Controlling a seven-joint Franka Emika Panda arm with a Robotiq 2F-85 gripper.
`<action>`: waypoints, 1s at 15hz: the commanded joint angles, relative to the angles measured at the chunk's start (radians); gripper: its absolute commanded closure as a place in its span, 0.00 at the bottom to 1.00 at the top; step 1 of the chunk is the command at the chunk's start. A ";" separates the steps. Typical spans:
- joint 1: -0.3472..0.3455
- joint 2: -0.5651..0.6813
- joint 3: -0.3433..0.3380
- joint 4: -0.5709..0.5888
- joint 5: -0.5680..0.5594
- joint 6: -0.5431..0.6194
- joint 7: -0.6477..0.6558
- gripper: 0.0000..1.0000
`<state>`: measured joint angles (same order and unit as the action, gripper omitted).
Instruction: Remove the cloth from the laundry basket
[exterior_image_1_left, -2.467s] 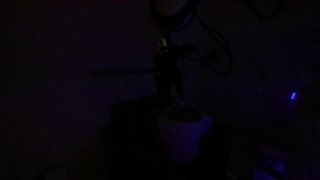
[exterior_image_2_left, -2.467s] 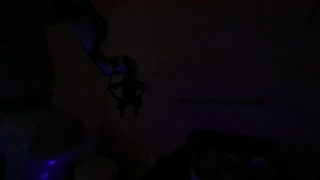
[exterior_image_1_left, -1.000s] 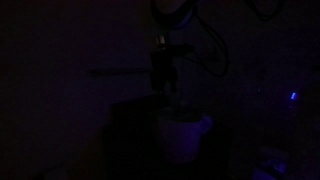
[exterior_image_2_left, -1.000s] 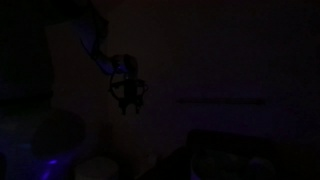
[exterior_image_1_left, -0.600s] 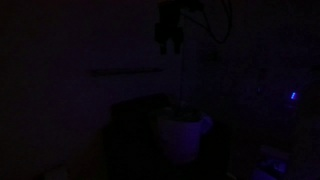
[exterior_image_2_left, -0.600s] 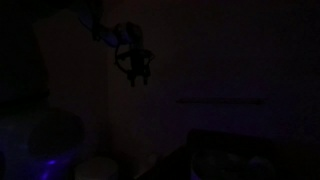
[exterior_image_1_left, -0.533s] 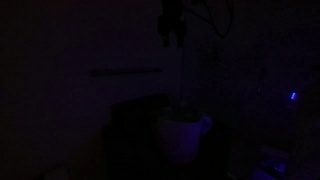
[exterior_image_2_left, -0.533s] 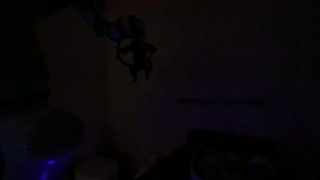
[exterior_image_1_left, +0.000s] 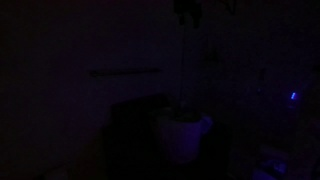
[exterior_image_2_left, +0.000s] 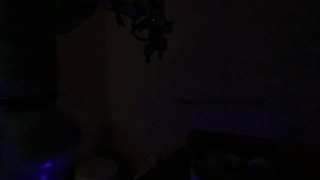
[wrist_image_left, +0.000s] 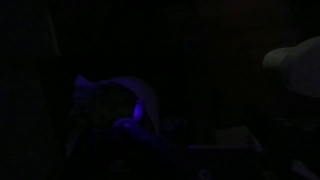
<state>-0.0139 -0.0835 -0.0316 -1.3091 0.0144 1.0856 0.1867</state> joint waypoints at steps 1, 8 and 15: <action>0.000 0.006 -0.002 0.018 0.002 -0.009 0.000 0.00; -0.041 0.191 -0.044 0.156 0.049 0.109 -0.020 0.00; -0.150 0.576 -0.084 0.427 0.123 0.158 -0.050 0.00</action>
<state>-0.1176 0.3229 -0.1119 -1.0430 0.1014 1.2695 0.1533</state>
